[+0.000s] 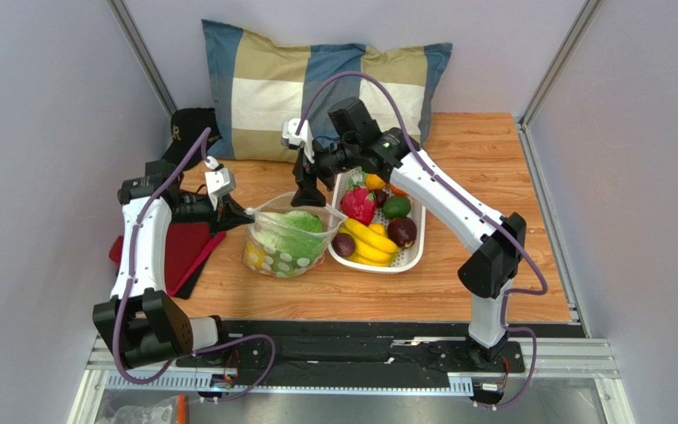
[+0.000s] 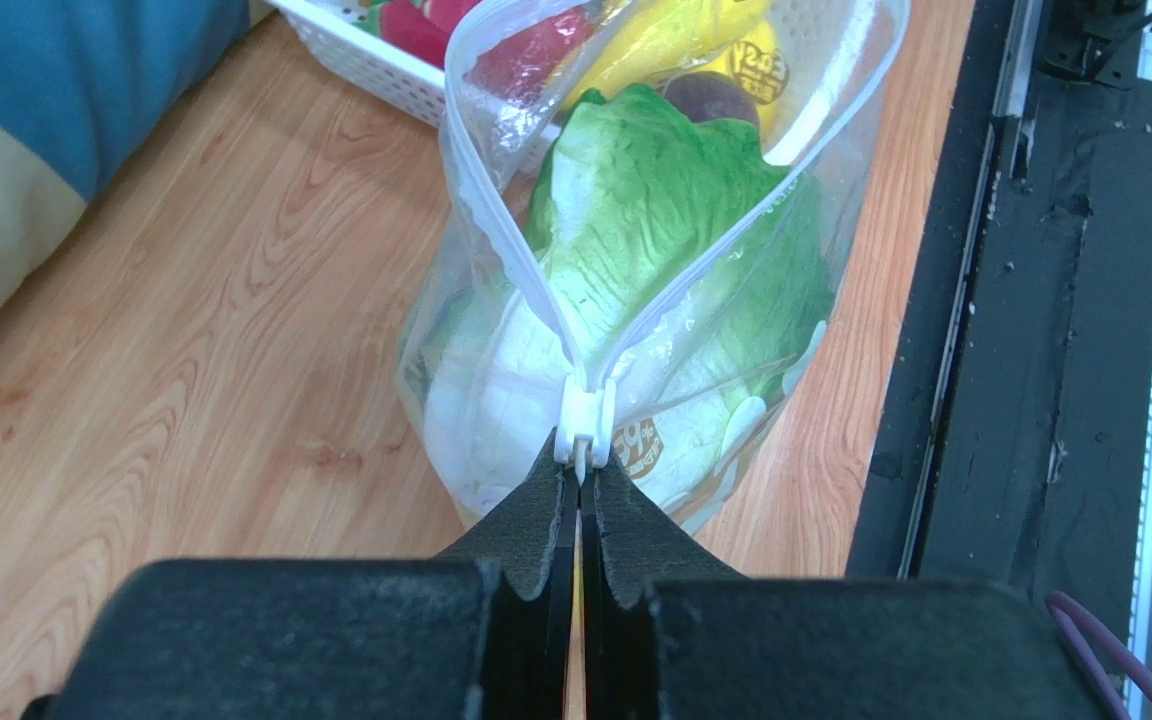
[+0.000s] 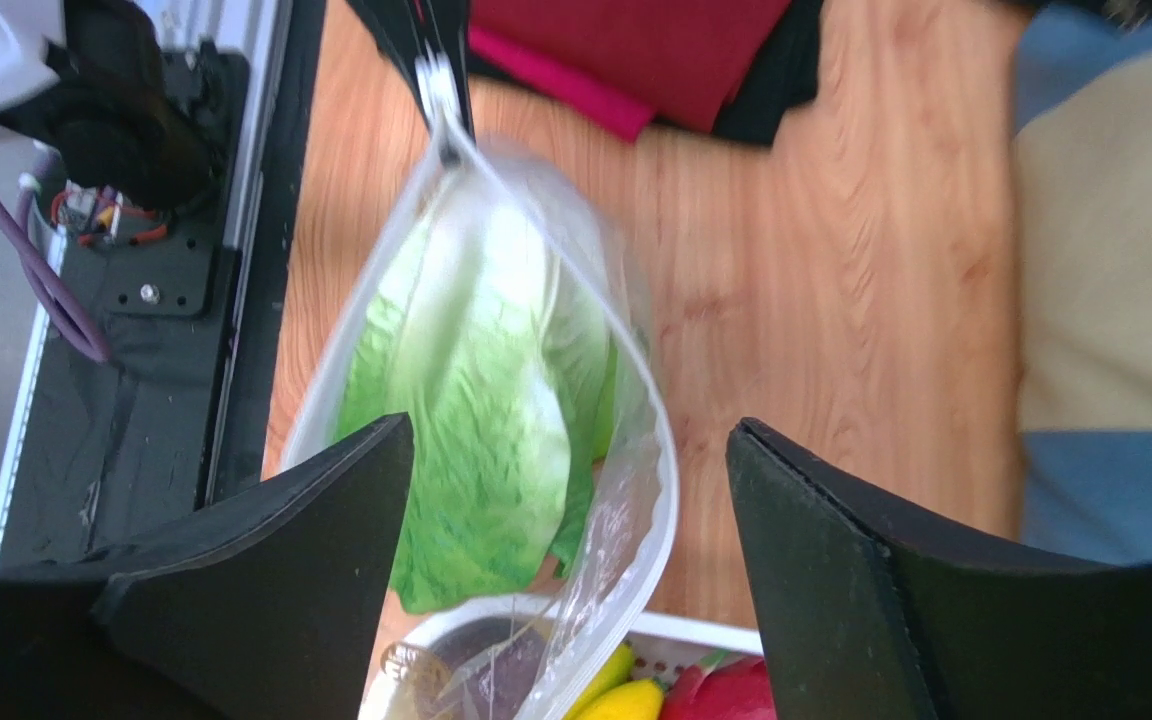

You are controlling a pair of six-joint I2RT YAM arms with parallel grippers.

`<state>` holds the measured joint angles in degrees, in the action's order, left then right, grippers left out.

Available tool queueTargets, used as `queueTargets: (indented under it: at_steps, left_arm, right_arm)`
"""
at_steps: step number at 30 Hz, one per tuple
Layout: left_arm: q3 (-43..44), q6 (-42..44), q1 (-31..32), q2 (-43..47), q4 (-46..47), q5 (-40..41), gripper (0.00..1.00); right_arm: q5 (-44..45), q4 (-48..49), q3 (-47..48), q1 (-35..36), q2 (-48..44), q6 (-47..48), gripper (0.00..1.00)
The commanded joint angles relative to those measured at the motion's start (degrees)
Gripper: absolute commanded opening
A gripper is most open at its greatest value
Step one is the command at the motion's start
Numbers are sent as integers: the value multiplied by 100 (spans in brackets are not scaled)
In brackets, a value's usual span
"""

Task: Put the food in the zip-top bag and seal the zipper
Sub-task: Place the fake vegetable in the zipper food storage bag, then zip the zipper food storage bag at the center of the board.

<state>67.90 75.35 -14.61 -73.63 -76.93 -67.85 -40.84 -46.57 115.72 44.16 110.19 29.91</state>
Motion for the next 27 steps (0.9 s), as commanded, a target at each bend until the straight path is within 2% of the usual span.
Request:
queueTargets:
  at_steps: [1,7,8,17,27]
  left_arm:
    - [303,-328,283,340,55,-62,0]
    - [347,-574,573,507,169,18,0]
    - [356,-600,608,507,169,18,0]
    - [408,-776,811,604,257,123,0]
    - [461,-812,855,595,275,123,0]
  right_arm:
    - [-556,1087,-111,110,-525,-757,82]
    - [-715,1905,-137,356,-314,-1040,77]
    - [-750,2080,-181,382,-288,-1023,71]
    - [-882,2161,-181,620,-24,-803,53]
    - [-750,1915,-516,708,64,-530,50]
